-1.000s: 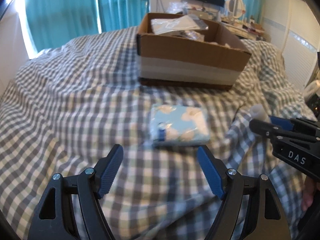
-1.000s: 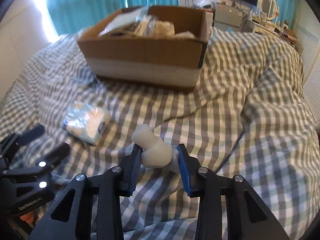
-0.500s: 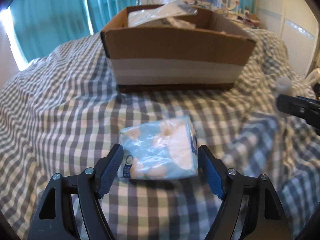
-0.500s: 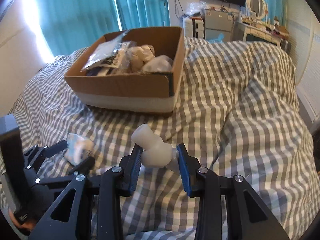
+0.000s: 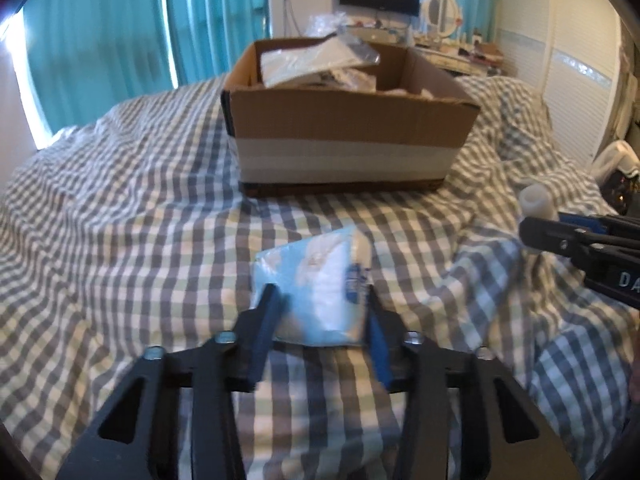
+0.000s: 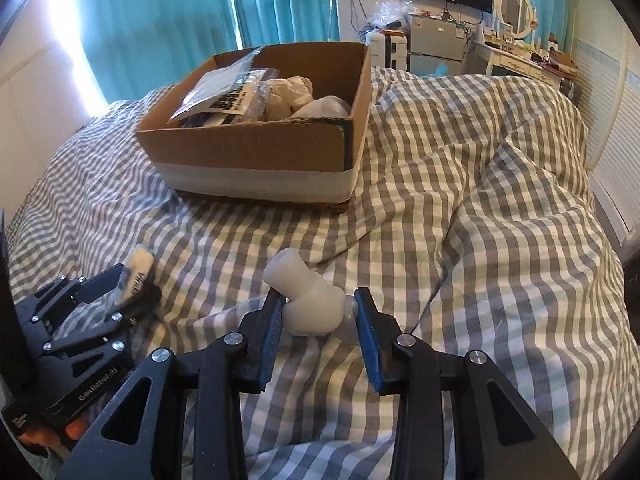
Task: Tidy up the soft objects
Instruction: 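Lower tissue pack and sock into the box with both tools and release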
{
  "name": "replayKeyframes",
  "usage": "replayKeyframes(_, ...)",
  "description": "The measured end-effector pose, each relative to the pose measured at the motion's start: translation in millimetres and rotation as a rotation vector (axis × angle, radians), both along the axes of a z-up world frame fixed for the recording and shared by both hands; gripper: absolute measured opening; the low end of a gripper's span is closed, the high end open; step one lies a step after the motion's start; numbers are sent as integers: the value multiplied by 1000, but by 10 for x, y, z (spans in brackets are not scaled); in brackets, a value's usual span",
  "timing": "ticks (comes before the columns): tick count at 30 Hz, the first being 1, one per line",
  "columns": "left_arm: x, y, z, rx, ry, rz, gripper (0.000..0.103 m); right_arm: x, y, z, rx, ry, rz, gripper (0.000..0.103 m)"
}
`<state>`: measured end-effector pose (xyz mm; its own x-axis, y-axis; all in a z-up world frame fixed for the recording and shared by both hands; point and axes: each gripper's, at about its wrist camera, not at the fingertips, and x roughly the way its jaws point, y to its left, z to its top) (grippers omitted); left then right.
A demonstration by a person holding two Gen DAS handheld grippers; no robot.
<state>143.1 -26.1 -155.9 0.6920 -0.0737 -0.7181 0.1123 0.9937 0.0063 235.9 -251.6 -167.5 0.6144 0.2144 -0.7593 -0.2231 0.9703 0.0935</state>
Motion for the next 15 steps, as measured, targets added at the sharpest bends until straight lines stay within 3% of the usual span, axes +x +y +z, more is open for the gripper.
replayKeyframes(5,-123,45,201,-22,-29,-14,18,-137,73,81,-15,-14,19,35)
replayKeyframes(10,-165,92,404,-30,-58,-8,17,-252,99,263,0,-41,44,35)
replayKeyframes(15,-113,118,837,-76,-111,-24,17,-264,116,460,23,-58,62,35)
